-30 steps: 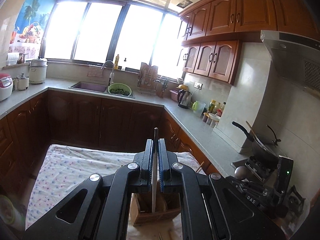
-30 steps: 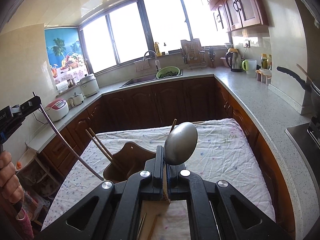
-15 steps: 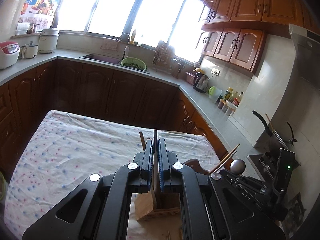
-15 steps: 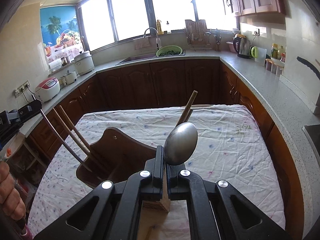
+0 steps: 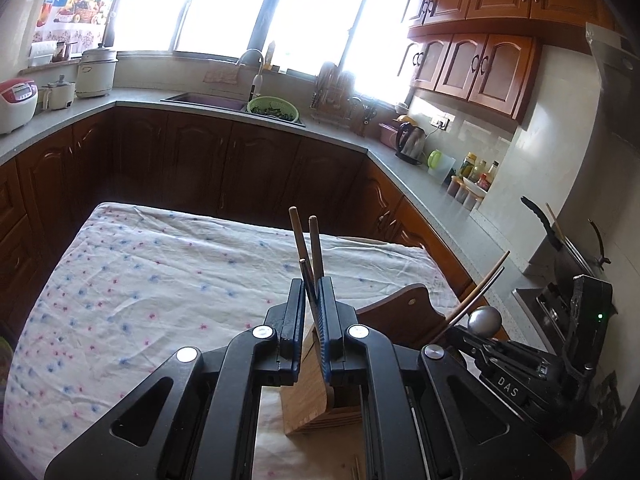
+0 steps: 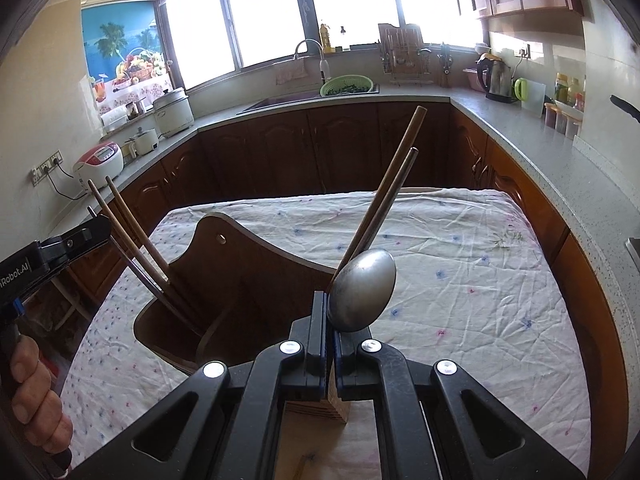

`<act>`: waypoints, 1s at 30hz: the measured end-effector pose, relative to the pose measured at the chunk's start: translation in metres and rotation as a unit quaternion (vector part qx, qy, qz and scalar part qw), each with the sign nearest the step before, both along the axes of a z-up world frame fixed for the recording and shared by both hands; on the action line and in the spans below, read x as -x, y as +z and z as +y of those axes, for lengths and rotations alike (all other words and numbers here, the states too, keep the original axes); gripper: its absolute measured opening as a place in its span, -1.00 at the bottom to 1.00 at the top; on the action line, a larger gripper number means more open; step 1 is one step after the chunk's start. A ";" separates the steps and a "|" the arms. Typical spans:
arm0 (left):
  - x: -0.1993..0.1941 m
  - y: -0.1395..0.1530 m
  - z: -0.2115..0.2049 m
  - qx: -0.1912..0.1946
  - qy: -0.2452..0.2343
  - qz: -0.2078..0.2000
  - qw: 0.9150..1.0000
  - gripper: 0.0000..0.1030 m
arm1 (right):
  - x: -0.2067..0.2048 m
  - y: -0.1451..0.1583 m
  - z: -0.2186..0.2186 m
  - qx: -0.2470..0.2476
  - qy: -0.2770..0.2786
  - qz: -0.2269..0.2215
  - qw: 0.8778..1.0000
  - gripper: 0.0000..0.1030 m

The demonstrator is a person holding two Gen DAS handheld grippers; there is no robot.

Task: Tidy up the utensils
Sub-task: 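Lower the metal chopstick into the holder and open the left tool while the right tool releases the spoon, then withdraw both open tools from the holder back over the remaining utensils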

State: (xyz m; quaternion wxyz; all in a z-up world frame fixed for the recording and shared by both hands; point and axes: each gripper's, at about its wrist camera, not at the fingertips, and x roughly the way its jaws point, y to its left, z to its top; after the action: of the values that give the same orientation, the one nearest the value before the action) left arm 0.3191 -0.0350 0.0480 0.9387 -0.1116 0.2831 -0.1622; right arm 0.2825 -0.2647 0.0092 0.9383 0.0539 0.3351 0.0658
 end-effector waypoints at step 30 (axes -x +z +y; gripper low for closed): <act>0.085 -0.015 0.040 -0.056 0.033 0.049 0.997 0.99 | 0.082 0.023 -0.022 -0.062 -0.031 -0.041 0.997 0.48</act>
State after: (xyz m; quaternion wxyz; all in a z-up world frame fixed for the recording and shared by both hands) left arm 0.2345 0.0050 0.0328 0.9332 -0.0762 0.3336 -0.1095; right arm 0.2001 -0.2872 0.0325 0.9477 0.1197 0.2899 0.0595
